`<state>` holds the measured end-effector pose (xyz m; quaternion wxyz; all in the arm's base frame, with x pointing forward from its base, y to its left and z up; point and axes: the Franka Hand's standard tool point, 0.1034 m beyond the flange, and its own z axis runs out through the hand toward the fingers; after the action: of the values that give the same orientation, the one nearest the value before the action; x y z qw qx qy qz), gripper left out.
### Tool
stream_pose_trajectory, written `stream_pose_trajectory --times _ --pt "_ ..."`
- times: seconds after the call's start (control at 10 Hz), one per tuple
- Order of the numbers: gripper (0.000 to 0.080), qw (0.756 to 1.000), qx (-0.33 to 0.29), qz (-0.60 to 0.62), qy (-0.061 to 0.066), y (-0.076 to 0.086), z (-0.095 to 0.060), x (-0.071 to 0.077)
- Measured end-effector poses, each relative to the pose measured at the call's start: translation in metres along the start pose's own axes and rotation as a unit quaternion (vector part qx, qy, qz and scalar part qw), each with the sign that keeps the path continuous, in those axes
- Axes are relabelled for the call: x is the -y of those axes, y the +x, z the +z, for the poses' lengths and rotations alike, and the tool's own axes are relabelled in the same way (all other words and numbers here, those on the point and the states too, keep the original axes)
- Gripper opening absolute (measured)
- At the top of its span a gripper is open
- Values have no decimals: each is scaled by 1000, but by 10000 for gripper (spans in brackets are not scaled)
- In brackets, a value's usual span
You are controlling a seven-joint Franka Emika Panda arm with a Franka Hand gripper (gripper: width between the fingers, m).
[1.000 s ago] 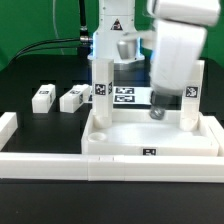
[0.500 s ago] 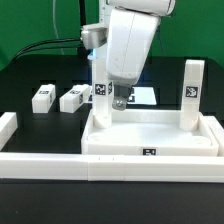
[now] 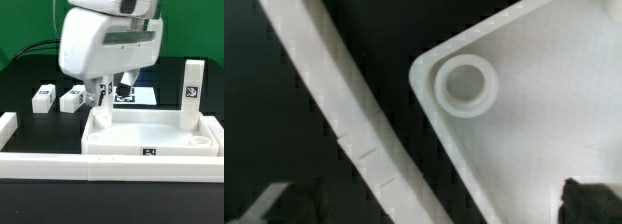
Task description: Assemble desk
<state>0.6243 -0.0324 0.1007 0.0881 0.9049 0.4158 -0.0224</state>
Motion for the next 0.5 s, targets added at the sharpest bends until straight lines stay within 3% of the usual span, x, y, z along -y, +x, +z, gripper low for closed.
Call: stream_pose_trajectory --times 0.1,0.4,0.5 --pt "649 1000 -6 10 -5 1 0 -2" --pt "649 993 -7 120 -1 2 1 0" --pt "649 987 -1 161 17 -4 1 1"
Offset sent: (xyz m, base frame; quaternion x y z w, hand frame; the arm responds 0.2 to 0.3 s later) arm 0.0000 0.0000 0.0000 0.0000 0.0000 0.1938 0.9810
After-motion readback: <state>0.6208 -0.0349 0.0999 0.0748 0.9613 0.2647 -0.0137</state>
